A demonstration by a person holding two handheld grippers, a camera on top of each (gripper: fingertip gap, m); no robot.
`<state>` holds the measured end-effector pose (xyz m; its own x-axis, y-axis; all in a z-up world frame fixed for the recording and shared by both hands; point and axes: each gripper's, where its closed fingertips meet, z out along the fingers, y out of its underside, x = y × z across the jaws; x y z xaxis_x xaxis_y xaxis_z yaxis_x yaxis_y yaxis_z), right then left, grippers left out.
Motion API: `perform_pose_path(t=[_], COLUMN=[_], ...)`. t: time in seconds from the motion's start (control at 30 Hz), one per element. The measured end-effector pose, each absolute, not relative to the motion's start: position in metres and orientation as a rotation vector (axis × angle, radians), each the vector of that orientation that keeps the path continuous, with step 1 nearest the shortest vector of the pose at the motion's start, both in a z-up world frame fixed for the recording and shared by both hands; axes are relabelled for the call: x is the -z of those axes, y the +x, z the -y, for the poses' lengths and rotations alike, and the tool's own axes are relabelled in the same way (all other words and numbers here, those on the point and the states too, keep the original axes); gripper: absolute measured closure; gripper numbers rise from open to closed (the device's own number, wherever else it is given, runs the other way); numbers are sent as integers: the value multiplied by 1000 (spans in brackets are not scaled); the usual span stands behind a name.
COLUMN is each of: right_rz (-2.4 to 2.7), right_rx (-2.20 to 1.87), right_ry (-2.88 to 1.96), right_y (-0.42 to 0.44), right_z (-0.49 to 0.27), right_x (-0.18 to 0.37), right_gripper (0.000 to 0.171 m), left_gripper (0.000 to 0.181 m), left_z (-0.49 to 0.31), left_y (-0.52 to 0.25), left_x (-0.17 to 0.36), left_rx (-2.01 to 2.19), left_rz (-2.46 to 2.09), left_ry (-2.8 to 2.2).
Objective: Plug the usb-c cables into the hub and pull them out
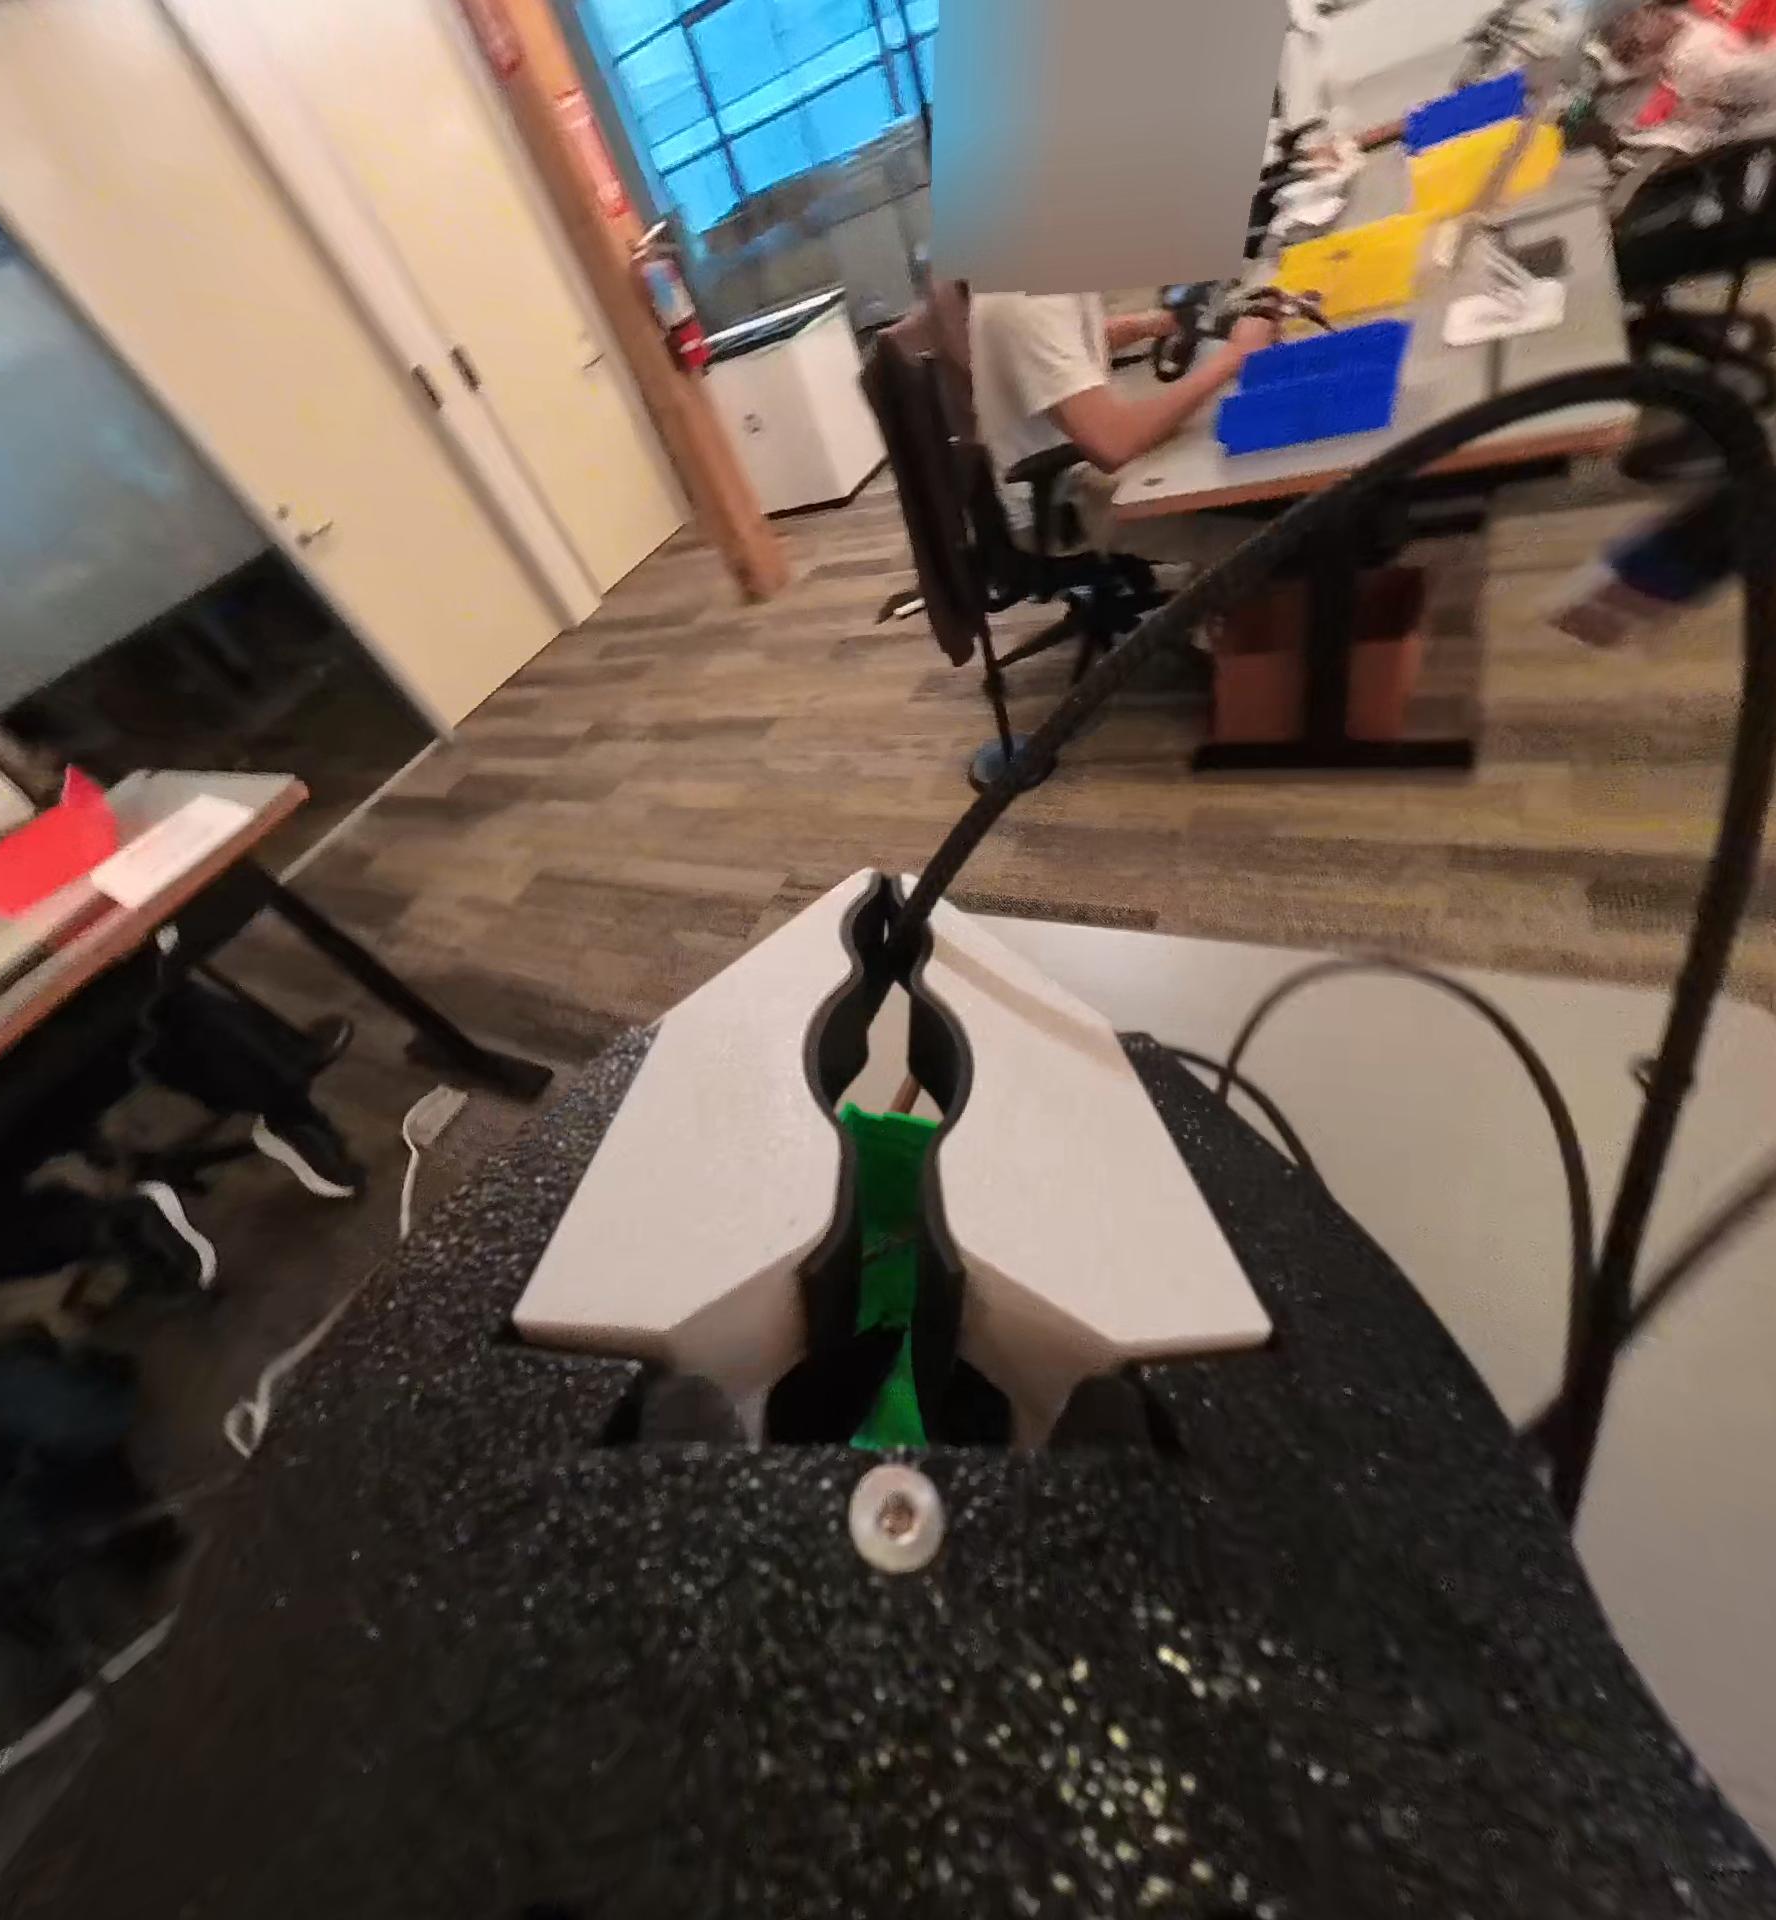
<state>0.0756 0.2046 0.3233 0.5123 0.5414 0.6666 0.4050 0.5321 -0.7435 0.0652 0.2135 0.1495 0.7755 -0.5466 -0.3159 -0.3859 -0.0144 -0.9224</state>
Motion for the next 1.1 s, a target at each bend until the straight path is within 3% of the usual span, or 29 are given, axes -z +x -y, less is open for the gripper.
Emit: perform_pose_path(t=[0.03, 0.17, 0.33, 0.5, 0.73, 0.77, 0.9, 1.03, 1.07, 1.1], right_rz=[1056, 969, 926, 995, 1343, 1414, 1661, 1808, 1786, 1757], right_rx=[-135, -219, -193, -217, -41, -19, 102, 152, 74, -1], right_ry=[-1087, -1239, -1438, -1581, -1781, -1841, -2009, -2027, -2040, -2068], right_y=[72, 51, 37, 32, 51, 56, 80, 88, 82, 77], right_z=[-221, -297, -372, -385, -375, -374, -368, -364, -361, -359], right_x=[-313, -231, -69, 75, 210, 226, 278, 290, 282, 273], right_gripper=[166, 166, 166, 165, 165, 165, 165, 164, 156, 136], left_gripper=[181, 181, 181, 181, 181, 178, 132, 91, 89, 88], left_z=[-236, -317, -370, -372, -334, -324, -281, -237, -234, -232], left_y=[60, 37, 15, 8, 7, 12, 13, 5, 0, -4], left_x=[-143, -83, 28, 149, 235, 241, 242, 230, 224, 217], left_rx=[159, 317, 480, 450, 203, 238, 250, 276, 254, 239], left_rz=[-687, -375, -35, 39, -281, -333, -486, -556, -554, -542], left_ry=[-1652, -1685, -1704, -1913, -2228, -2288, -2485, -2646, -2633, -2615])
